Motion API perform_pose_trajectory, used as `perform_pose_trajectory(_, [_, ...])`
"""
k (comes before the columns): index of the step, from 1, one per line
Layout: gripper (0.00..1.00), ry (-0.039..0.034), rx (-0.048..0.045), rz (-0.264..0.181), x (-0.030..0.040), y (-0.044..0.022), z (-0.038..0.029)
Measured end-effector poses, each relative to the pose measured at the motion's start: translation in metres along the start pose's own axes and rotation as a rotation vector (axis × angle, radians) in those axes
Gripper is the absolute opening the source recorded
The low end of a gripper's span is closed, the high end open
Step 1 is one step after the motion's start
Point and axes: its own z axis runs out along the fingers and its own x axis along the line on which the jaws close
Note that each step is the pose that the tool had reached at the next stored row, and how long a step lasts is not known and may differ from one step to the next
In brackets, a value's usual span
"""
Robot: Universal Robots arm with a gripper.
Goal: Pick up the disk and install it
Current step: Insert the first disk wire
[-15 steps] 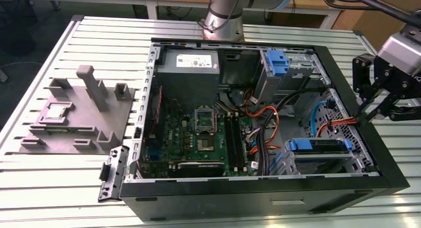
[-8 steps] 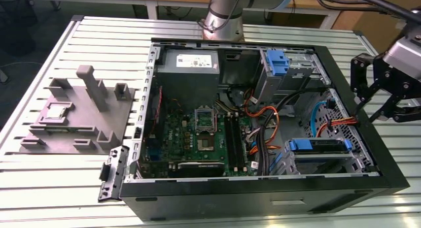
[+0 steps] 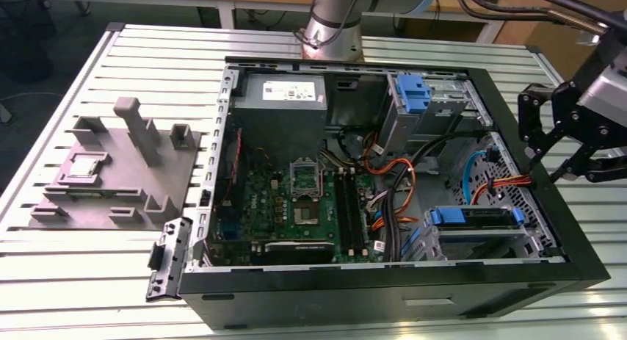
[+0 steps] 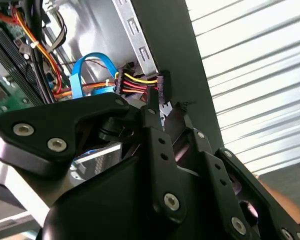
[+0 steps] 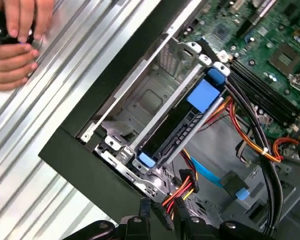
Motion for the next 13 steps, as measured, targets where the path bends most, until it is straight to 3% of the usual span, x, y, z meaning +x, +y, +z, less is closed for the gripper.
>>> perform_pose_trajectory(1, [0.39, 0.0004, 0.0039, -0.049, 0.0, 0.0001, 0.0014])
perform_pose_trajectory(2, [0.45, 0.0002, 0.0047, -0.064, 0.0, 0.0001, 0.0016])
perform_pose_trajectory(8, [0.45, -0.0028, 0.0098, -0.17, -0.0002, 0.0001, 0.0044])
perform_pose_trajectory(13, [0.44, -0.0034, 0.0118, -0.214, 0.0002, -0.0004, 0.0082])
